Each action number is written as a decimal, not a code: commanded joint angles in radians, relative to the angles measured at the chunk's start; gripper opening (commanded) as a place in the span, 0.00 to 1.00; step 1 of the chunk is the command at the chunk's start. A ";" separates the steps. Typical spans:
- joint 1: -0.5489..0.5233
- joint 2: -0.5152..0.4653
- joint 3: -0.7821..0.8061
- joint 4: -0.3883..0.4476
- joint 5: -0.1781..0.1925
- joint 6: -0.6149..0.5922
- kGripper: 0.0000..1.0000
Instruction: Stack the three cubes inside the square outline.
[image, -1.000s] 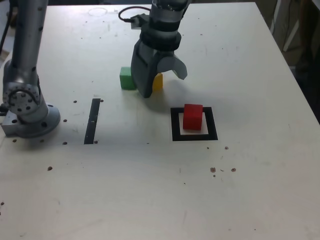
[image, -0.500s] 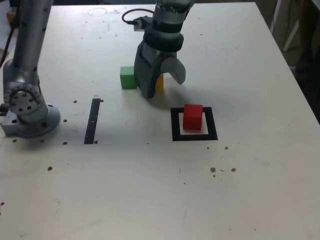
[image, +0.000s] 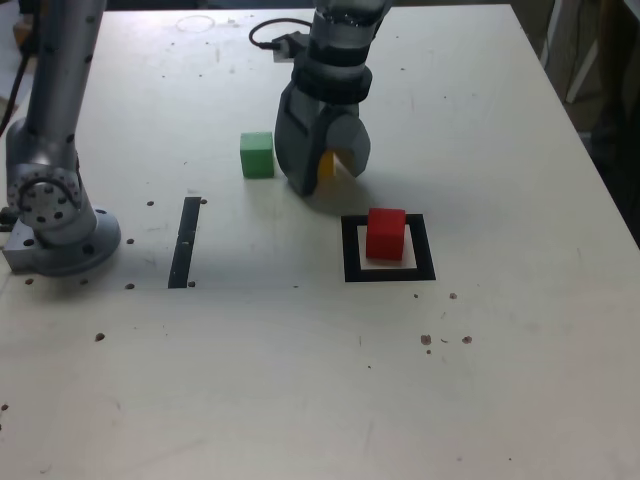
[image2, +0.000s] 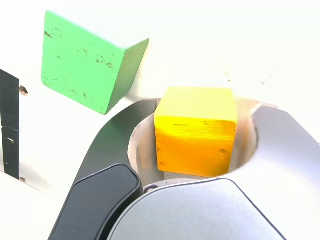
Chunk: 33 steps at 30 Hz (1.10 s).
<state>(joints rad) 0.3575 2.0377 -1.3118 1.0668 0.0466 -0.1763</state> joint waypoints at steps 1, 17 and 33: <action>0.003 0.005 -0.002 -0.002 -0.001 0.002 0.31; -0.022 -0.048 0.001 0.008 0.000 0.029 0.31; -0.233 -0.139 -0.096 0.109 0.017 0.124 0.31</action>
<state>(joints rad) 0.1434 1.8972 -1.3900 1.1579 0.0623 -0.0543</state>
